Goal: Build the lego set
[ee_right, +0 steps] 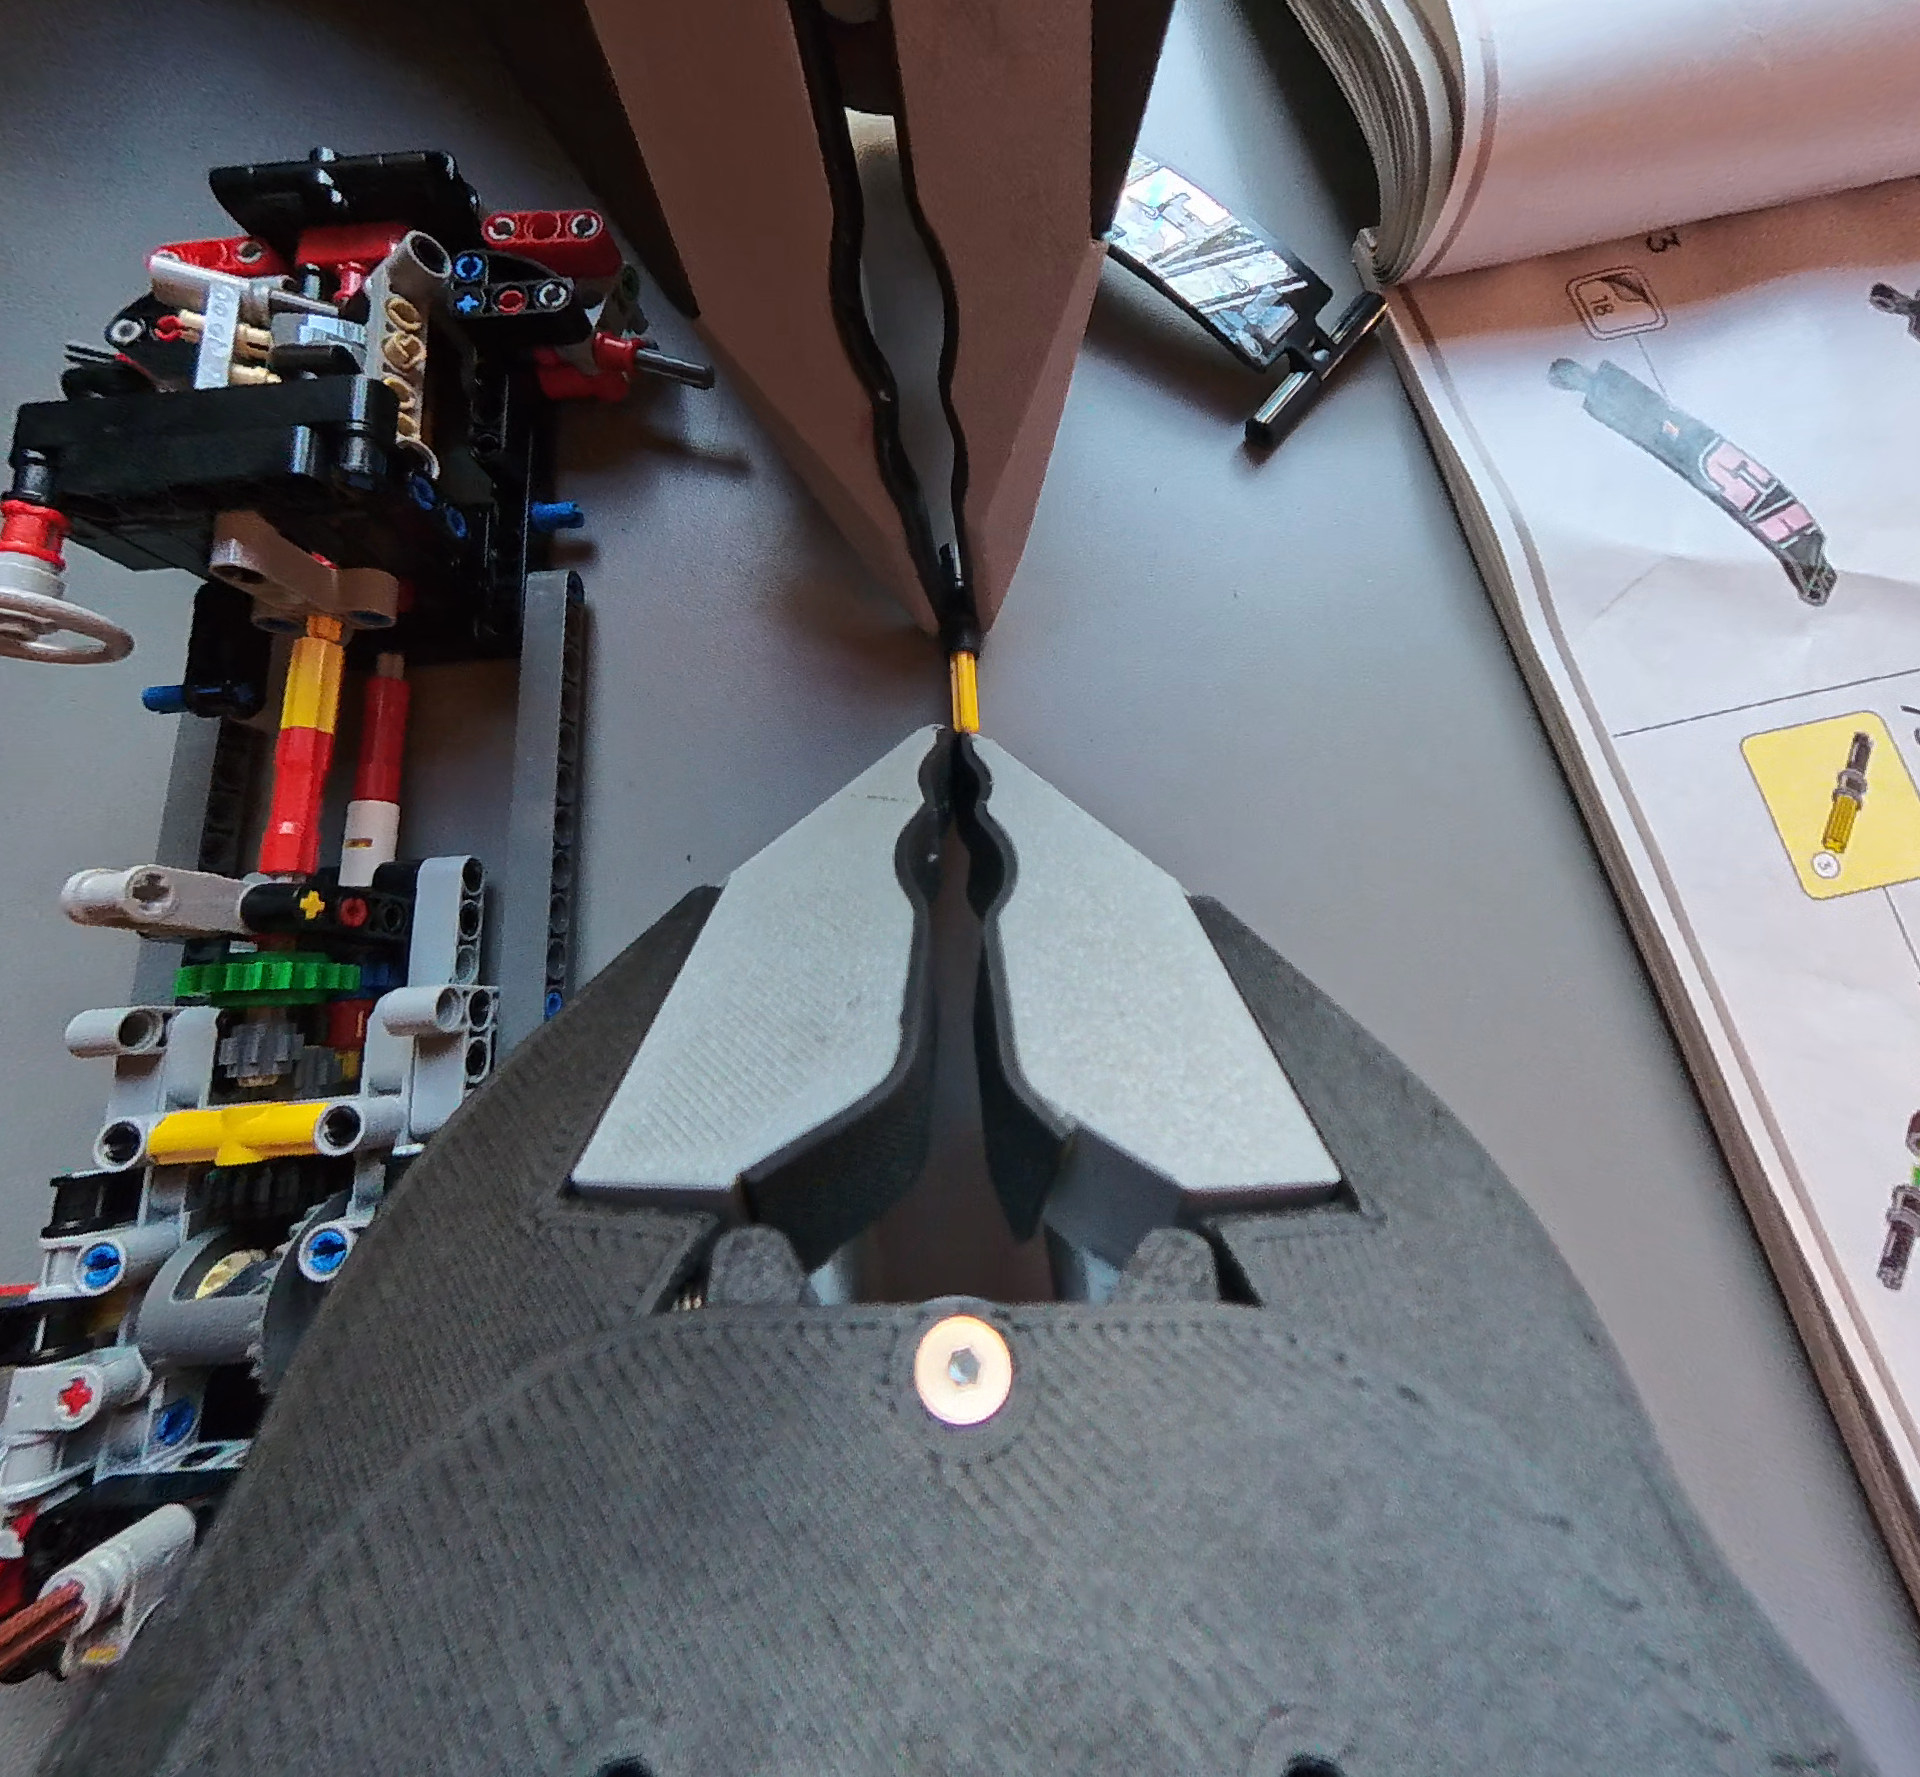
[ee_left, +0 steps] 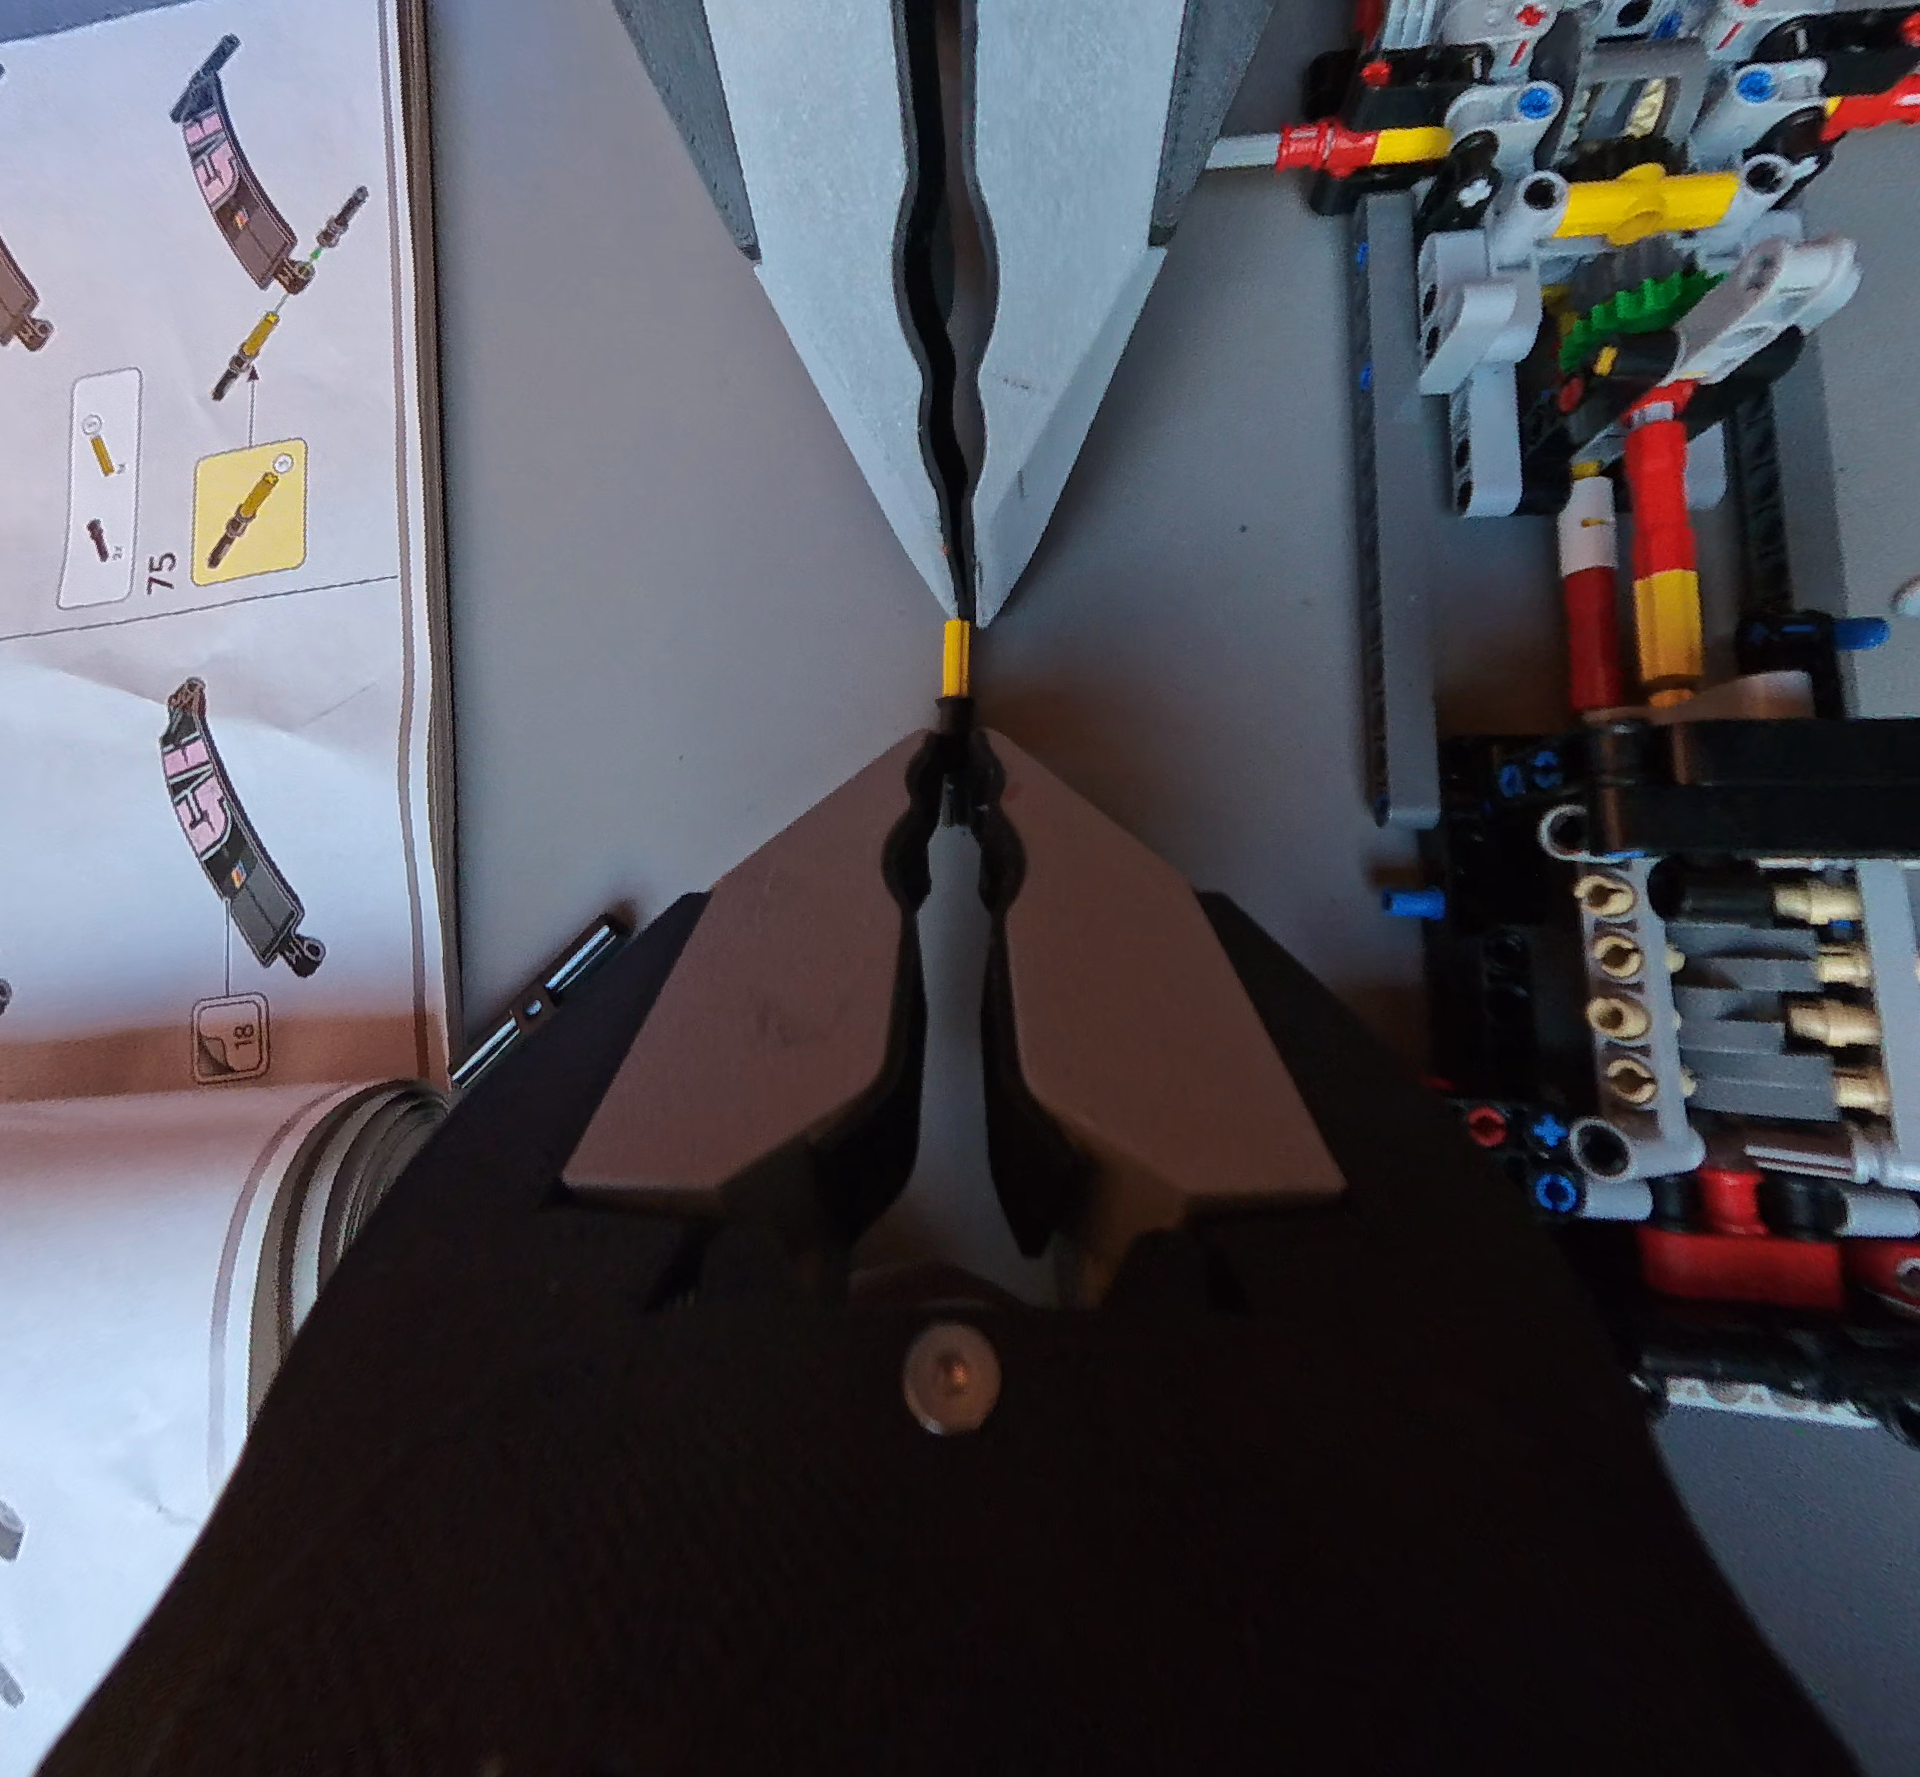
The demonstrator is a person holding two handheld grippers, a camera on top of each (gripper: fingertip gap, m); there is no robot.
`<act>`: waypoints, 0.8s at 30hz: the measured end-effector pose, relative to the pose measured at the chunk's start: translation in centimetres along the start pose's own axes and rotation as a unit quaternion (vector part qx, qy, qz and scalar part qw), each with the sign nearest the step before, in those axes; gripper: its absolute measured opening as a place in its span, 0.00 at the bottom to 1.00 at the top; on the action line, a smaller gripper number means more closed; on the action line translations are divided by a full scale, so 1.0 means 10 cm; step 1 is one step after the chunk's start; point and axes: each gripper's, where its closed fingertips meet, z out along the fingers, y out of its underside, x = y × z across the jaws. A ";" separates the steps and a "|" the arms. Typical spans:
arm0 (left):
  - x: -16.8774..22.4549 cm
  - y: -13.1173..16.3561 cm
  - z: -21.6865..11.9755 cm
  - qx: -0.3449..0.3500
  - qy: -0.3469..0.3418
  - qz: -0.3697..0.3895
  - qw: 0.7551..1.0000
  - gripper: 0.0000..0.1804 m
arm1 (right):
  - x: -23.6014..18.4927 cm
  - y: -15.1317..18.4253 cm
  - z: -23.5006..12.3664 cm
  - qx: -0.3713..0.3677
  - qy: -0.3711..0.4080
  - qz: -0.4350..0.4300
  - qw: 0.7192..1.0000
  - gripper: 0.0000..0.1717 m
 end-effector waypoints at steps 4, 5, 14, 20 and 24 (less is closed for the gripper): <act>-0.01 0.00 0.00 0.005 -0.003 0.000 1.000 0.01 | 0.02 0.00 0.00 0.003 -0.007 0.018 1.000 0.00; -0.02 0.01 0.00 0.006 -0.004 0.001 1.000 0.01 | 0.02 -0.01 0.00 0.004 -0.013 0.026 1.000 0.00; -0.18 0.07 -0.03 0.000 -0.022 -0.038 0.999 0.01 | 0.20 -0.05 -0.19 0.057 -0.009 0.050 0.997 0.00; -0.13 0.07 -0.04 -0.011 -0.014 -0.023 1.000 0.01 | 0.28 -0.04 -0.25 0.067 -0.007 0.070 0.995 0.00; -0.10 0.05 -0.02 -0.001 -0.009 -0.027 1.000 0.01 | 0.36 -0.02 -0.29 0.069 0.018 0.065 0.995 0.00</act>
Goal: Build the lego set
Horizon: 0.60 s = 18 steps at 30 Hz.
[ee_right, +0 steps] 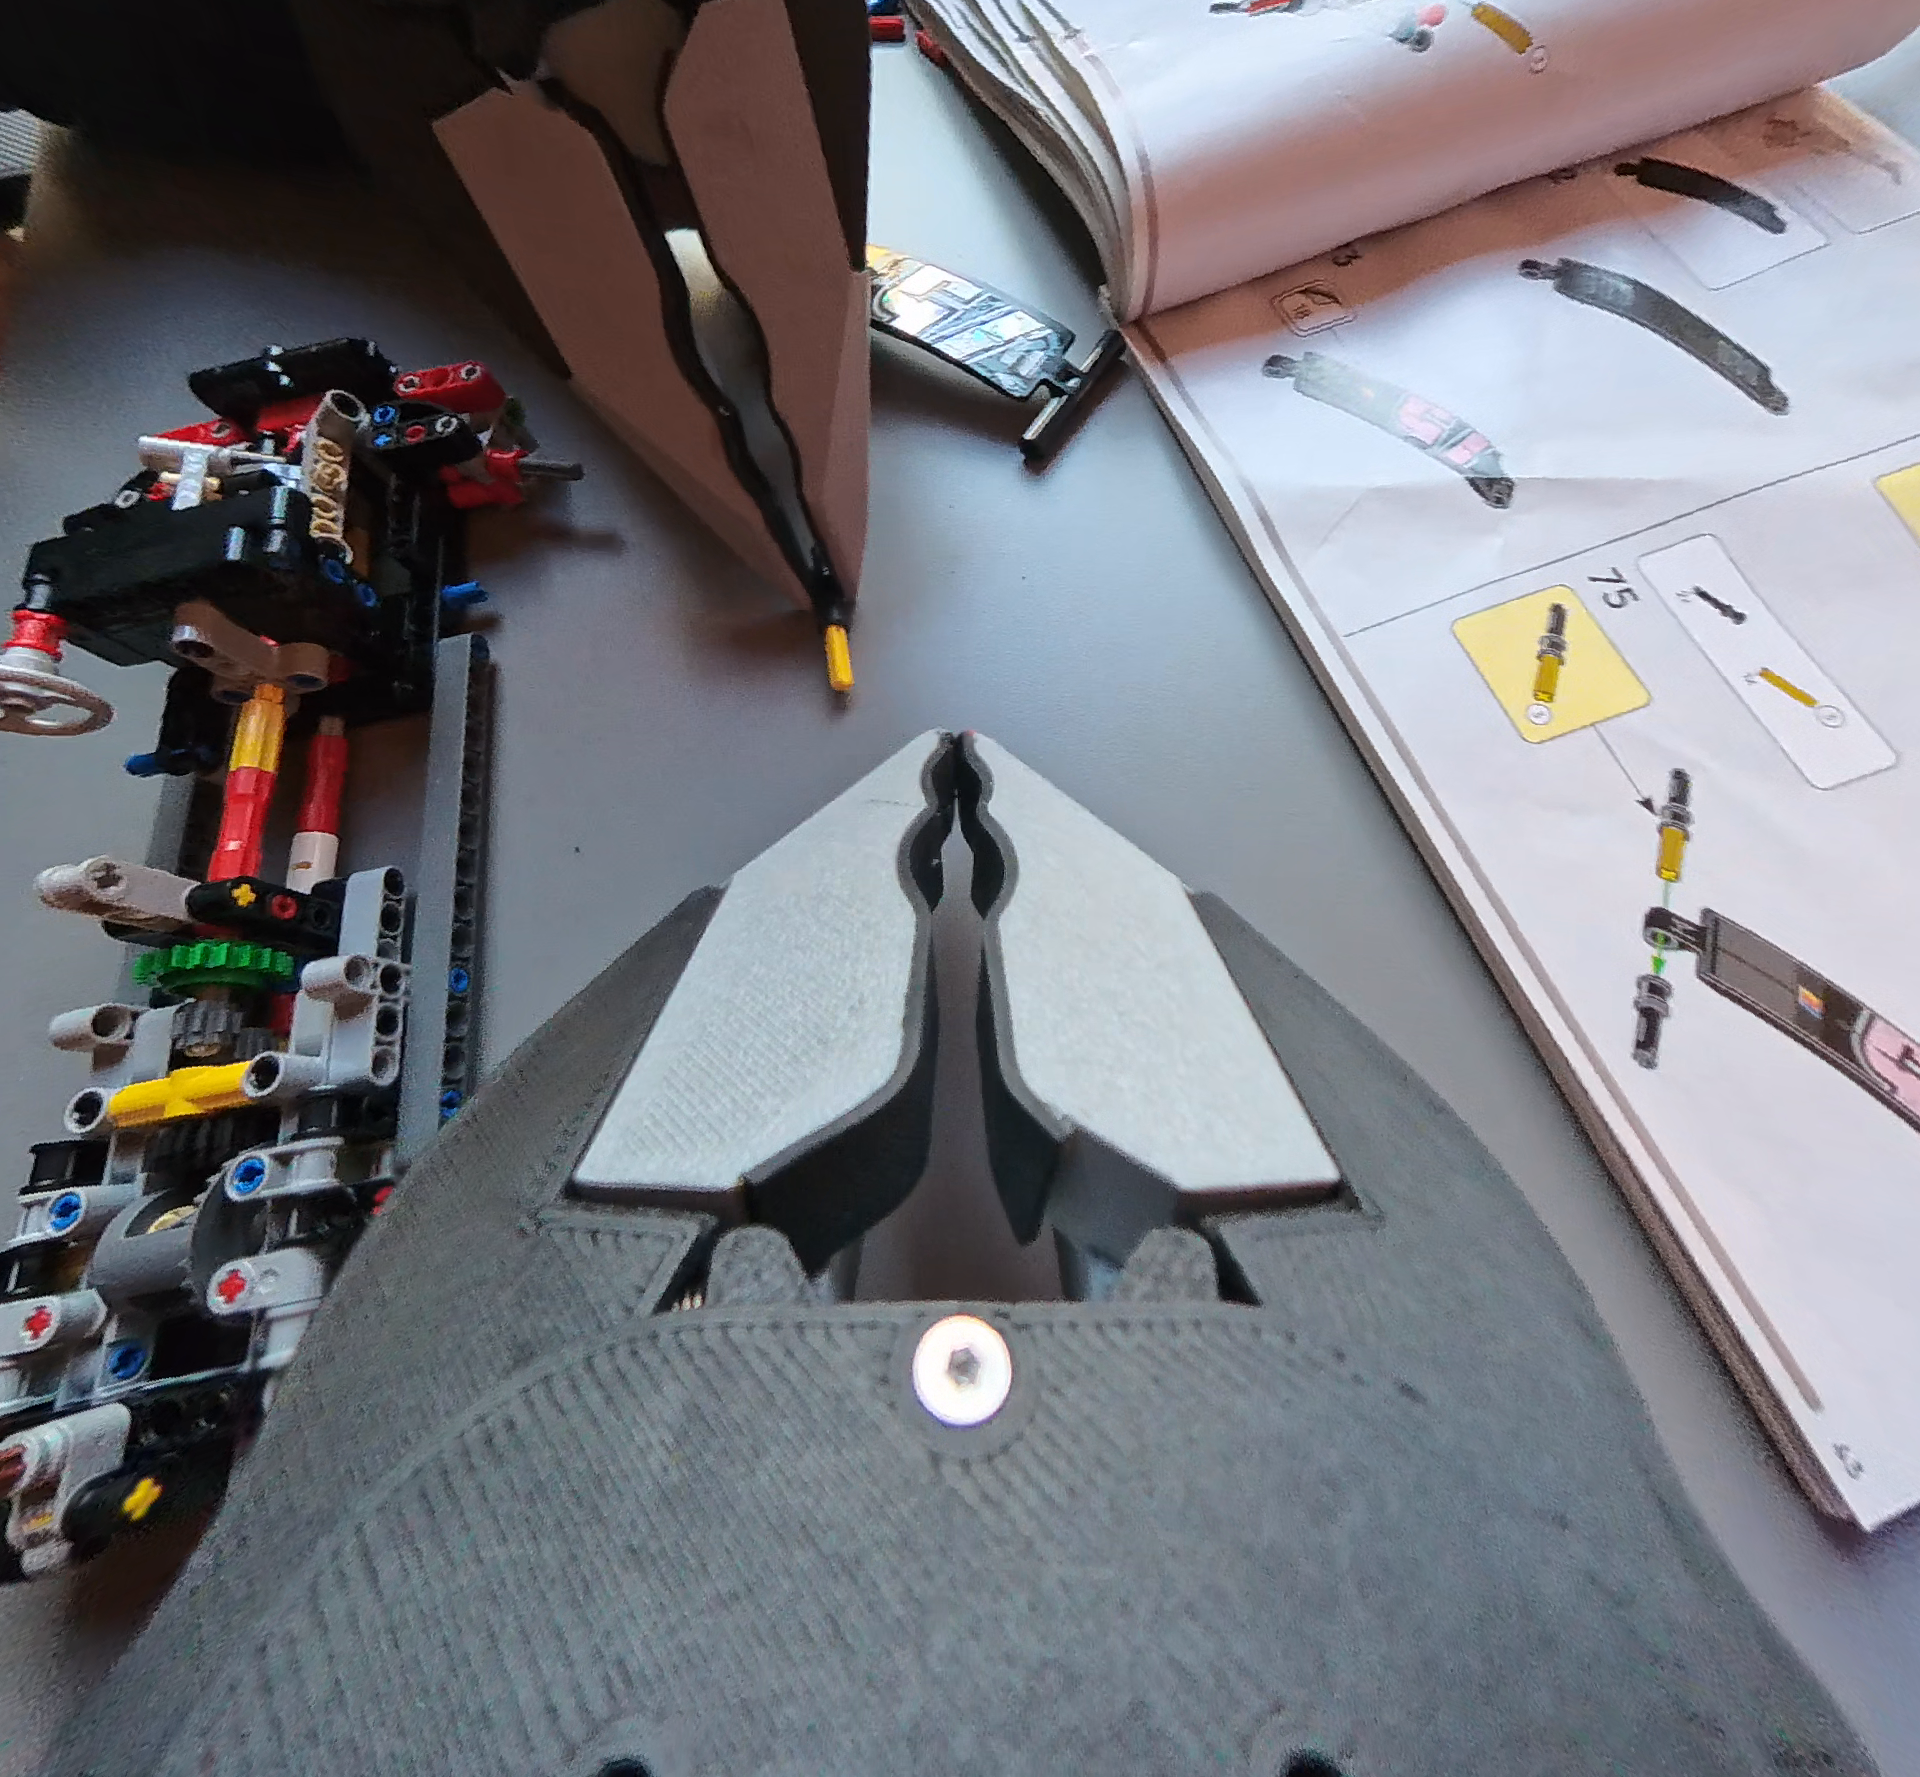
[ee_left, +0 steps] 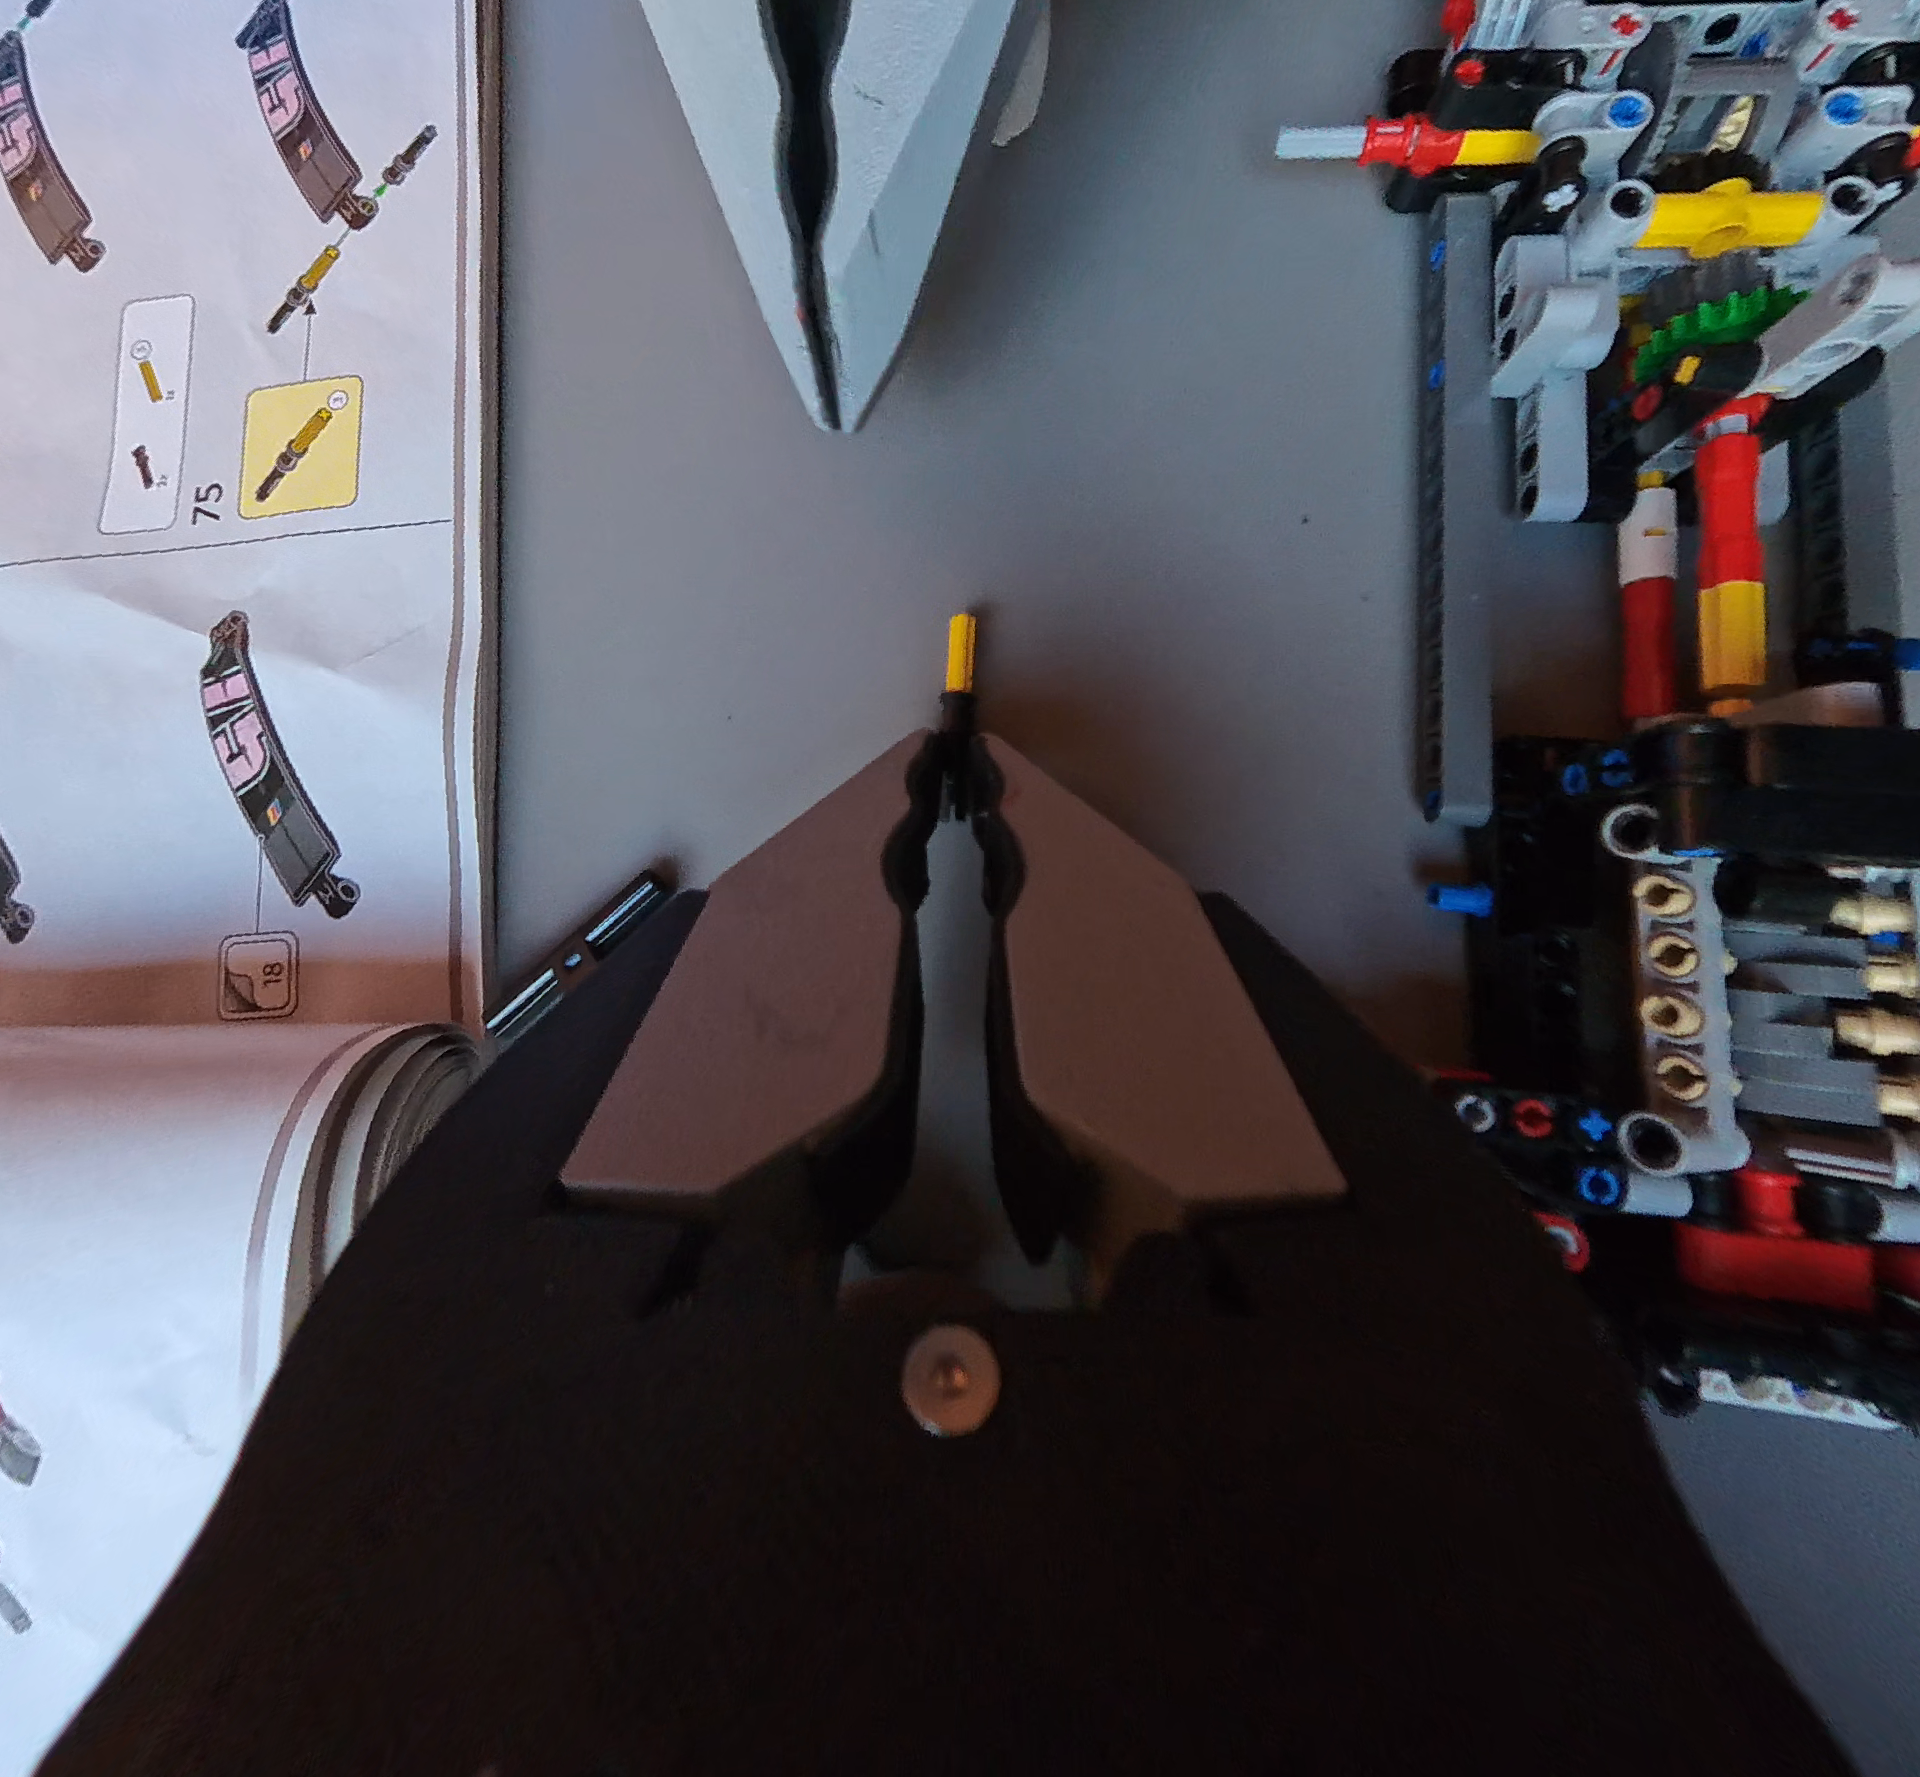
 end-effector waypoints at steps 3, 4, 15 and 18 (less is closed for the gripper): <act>0.01 -0.01 0.01 0.002 0.002 -0.006 1.000 0.01 | 0.08 -0.03 -0.07 0.019 0.018 0.002 1.000 0.00; 0.01 -0.01 0.01 0.001 0.000 -0.005 1.000 0.01 | 0.11 -0.05 -0.09 0.028 0.023 0.004 0.999 0.00; 0.01 0.02 -0.01 -0.018 -0.005 -0.006 1.000 0.01 | 0.31 -0.18 -0.31 0.106 0.032 0.056 0.992 0.00; -0.01 0.05 -0.03 -0.032 -0.015 0.006 0.999 0.01 | 0.32 -0.19 -0.33 0.114 0.025 0.064 0.991 0.00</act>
